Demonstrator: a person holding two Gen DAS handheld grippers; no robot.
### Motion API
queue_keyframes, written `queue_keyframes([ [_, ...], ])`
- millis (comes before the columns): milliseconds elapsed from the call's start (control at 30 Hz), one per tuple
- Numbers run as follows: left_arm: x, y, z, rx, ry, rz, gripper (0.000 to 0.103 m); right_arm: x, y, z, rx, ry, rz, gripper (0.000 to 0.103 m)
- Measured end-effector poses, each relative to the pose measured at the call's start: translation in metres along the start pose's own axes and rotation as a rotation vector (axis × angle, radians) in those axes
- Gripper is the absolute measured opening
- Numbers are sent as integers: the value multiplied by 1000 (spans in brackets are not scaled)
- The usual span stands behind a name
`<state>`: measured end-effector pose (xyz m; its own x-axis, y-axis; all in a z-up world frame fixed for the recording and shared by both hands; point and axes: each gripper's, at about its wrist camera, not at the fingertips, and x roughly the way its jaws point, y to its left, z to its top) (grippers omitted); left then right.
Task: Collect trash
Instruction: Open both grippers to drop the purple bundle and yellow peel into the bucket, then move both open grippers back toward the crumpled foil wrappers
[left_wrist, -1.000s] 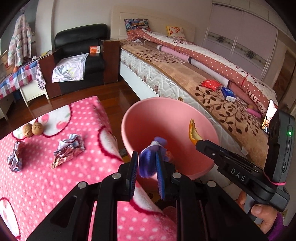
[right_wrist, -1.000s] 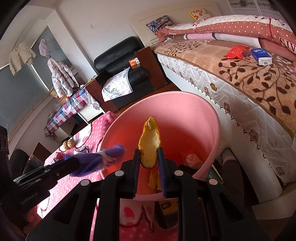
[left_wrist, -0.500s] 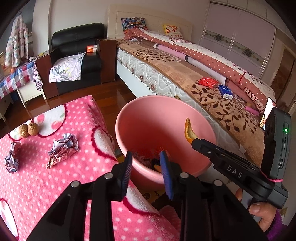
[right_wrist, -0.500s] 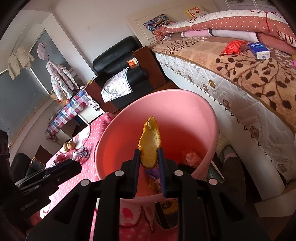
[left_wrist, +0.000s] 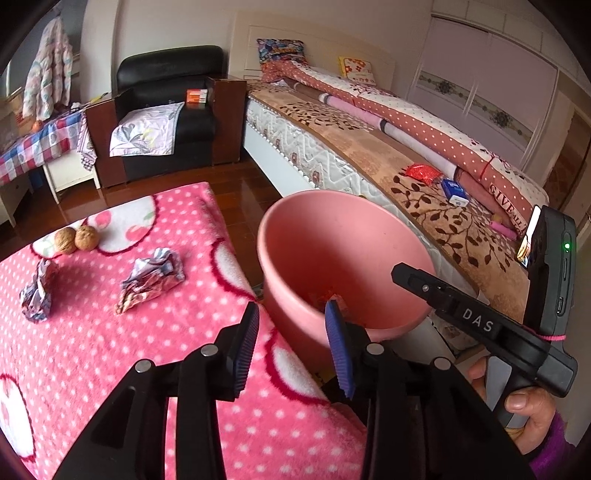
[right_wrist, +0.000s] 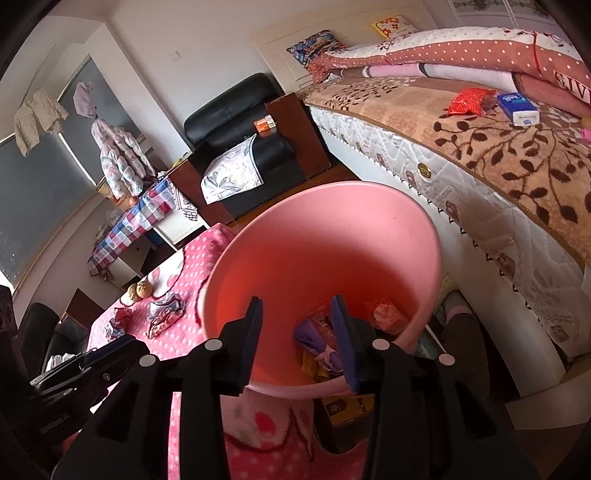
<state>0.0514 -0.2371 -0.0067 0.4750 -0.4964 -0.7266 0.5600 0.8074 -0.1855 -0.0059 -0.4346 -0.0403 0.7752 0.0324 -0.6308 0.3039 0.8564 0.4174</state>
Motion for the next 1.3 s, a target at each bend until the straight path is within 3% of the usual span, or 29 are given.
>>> queue_keyframes([
  [833,-62,118,-51,-220,-63,136,37,17,95,-25,-135,75,104,39],
  [1300,-83,196,-65,-360,-109,252,37,51,144,-41,-216,179,173,39],
])
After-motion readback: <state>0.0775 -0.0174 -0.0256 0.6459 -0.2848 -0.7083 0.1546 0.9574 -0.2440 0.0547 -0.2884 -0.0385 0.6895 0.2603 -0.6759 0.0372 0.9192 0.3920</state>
